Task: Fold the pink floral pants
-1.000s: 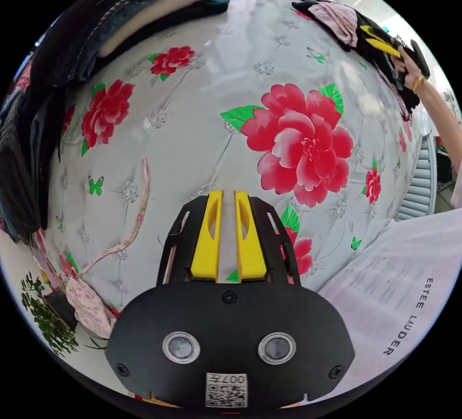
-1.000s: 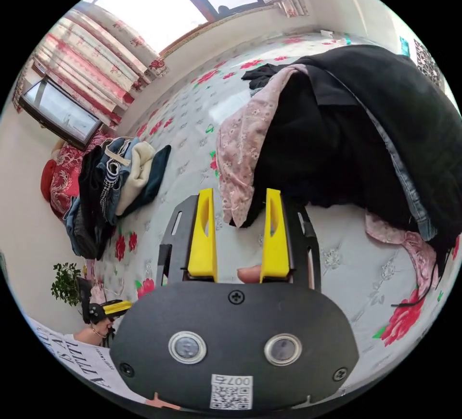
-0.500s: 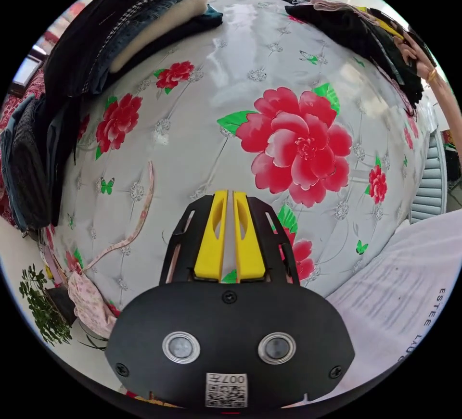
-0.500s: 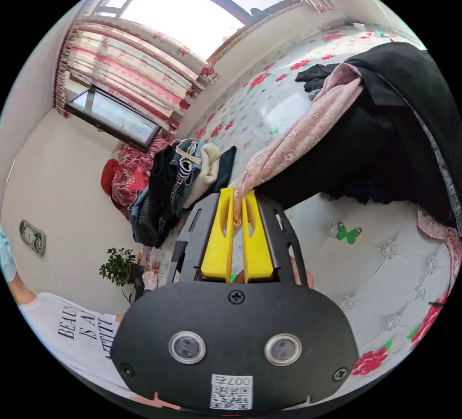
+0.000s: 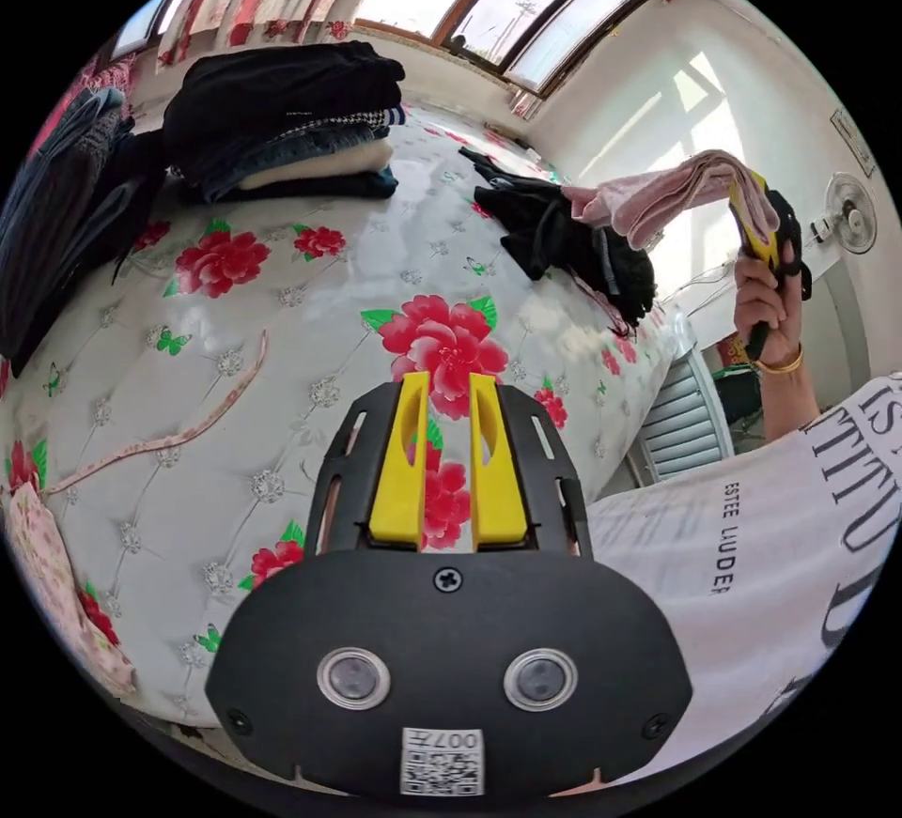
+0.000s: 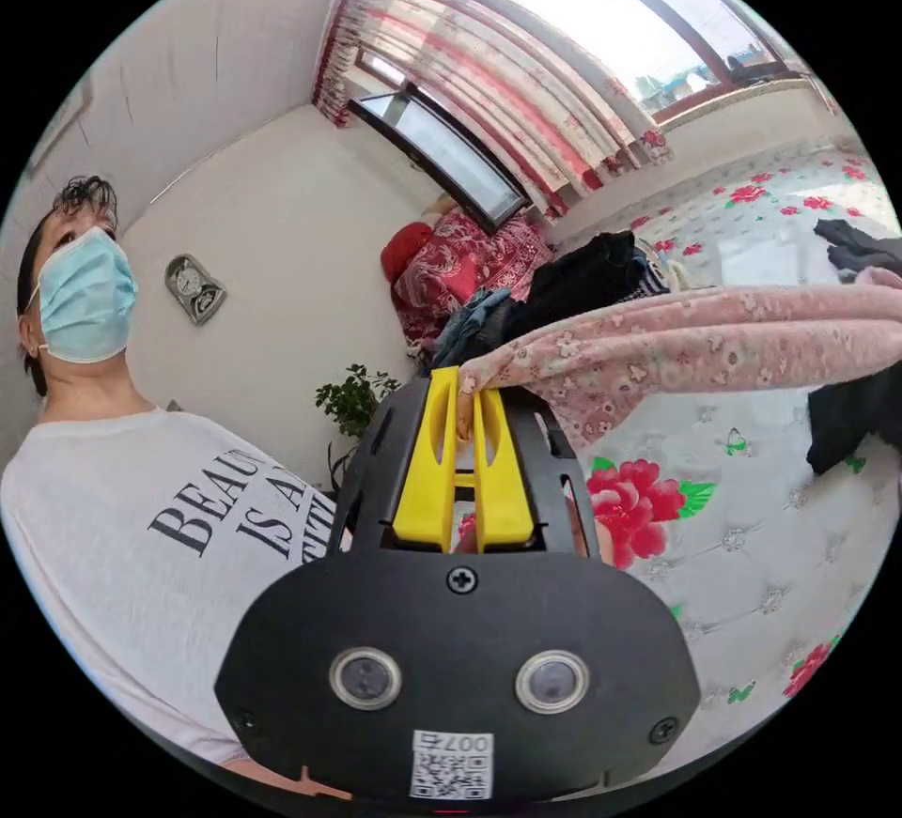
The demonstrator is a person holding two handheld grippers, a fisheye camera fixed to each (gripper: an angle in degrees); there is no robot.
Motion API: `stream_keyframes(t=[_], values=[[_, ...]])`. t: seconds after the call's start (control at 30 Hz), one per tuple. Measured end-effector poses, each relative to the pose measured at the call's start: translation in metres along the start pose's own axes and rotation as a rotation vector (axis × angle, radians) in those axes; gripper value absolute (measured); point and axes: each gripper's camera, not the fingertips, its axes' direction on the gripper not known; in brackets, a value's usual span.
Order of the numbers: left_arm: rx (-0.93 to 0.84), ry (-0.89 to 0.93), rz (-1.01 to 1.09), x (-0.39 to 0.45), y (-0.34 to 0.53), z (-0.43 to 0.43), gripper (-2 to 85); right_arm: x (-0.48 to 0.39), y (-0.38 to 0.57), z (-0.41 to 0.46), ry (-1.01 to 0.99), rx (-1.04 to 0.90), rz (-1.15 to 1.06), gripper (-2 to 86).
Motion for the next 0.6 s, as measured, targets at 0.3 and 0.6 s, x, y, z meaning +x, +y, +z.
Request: stream_keyframes(t=[0.3,0.6], values=[[0.219,0.06,0.066,0.023,0.038,-0.126,11.1,-0.242,-0.023,0.313,-0.615,-0.536,-0.394,0.0],[0.329,-0.119,-0.202,-0.061,0.092,-0.251,6.4,-0.195,-0.018,0.41,-0.433,-0.66,-0.239,4.7]])
